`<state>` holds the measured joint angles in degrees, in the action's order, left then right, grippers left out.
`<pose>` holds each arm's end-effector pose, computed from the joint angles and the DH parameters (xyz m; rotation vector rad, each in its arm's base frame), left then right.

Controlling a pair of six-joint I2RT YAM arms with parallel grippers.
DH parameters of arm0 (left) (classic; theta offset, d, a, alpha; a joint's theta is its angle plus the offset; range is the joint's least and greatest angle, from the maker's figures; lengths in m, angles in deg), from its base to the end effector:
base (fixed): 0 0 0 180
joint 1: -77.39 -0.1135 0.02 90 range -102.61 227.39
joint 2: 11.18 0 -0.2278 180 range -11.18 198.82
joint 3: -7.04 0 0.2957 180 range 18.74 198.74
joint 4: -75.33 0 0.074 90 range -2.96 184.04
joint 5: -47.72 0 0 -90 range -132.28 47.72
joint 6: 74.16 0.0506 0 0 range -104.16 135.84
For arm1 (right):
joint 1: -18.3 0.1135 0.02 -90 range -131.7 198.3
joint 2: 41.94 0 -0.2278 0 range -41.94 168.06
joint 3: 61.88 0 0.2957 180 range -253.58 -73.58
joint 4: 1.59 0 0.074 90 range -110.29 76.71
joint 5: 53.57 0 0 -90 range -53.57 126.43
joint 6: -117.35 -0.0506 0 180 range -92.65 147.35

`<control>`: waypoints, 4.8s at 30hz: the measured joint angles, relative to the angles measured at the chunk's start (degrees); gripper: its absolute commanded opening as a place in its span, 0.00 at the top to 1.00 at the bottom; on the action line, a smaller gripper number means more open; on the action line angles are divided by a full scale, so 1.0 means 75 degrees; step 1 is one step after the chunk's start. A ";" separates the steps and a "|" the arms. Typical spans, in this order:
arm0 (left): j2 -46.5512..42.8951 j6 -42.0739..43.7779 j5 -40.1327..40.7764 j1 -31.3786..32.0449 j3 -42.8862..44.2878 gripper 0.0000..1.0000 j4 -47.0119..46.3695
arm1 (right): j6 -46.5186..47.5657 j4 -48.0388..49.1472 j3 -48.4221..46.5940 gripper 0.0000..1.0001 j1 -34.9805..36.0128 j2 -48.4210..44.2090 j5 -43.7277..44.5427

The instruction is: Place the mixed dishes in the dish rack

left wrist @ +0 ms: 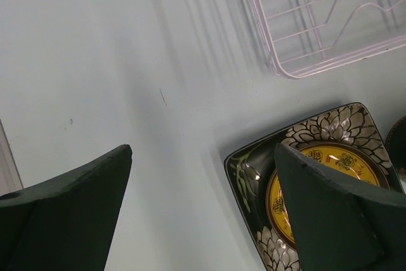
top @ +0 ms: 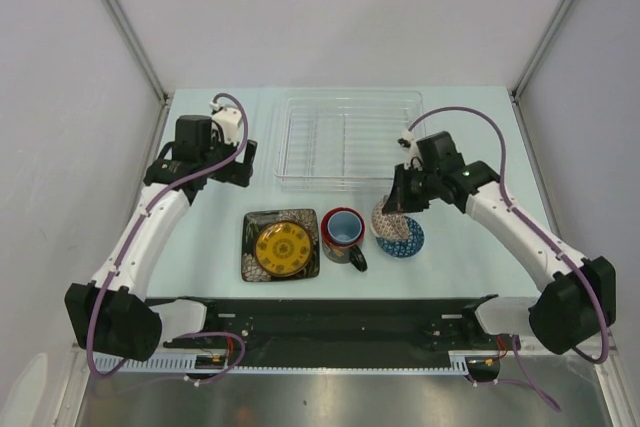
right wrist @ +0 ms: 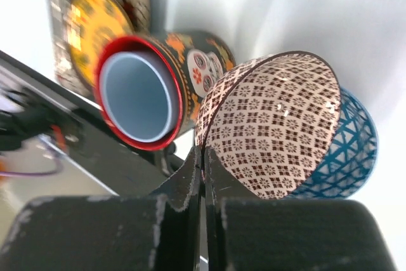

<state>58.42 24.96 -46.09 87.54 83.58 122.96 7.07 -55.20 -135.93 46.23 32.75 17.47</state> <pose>0.3228 -0.0612 0.2816 0.4160 2.2423 -0.0852 0.2810 0.1676 0.2310 -0.3140 2.5917 0.7407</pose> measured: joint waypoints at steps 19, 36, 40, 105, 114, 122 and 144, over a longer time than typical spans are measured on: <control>0.2320 -0.0644 -0.0210 -0.0006 0.0994 0.00 -0.0973 | -0.3299 0.4097 -0.0291 1.00 -0.1682 0.0087 -0.3220; 0.1524 -0.0717 -0.1011 -0.1236 0.0953 0.00 -0.0994 | -0.8201 1.1234 -0.3019 1.00 -0.1562 0.5965 -0.3448; 0.1448 -0.0615 -0.1096 -0.1274 0.0863 0.00 -0.0947 | -0.8897 1.1881 -0.4546 1.00 -0.1387 0.7262 -0.3284; 0.0912 -0.0408 -0.1160 -0.1547 0.0271 0.00 -0.0889 | -0.1311 0.2999 -0.3844 0.29 0.0224 0.1609 0.0017; 0.1580 -0.0659 -0.1469 -0.1539 0.0490 0.00 -0.1055 | -0.0933 -0.2069 -0.1953 0.32 0.3456 -0.0085 0.4162; 0.1655 -0.0755 -0.1518 -0.1521 0.0615 0.00 -0.1052 | -0.1209 -0.3518 -0.0784 0.33 0.4485 -0.0085 0.5485; 0.1612 -0.0737 -0.1431 -0.1518 0.0688 0.01 -0.0930 | -0.0766 -0.1451 0.0420 0.41 0.3748 0.1154 0.4992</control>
<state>70.51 19.43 -56.82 76.15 88.74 115.99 1.33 -66.09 -132.78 74.33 41.41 54.91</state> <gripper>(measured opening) 0.996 0.606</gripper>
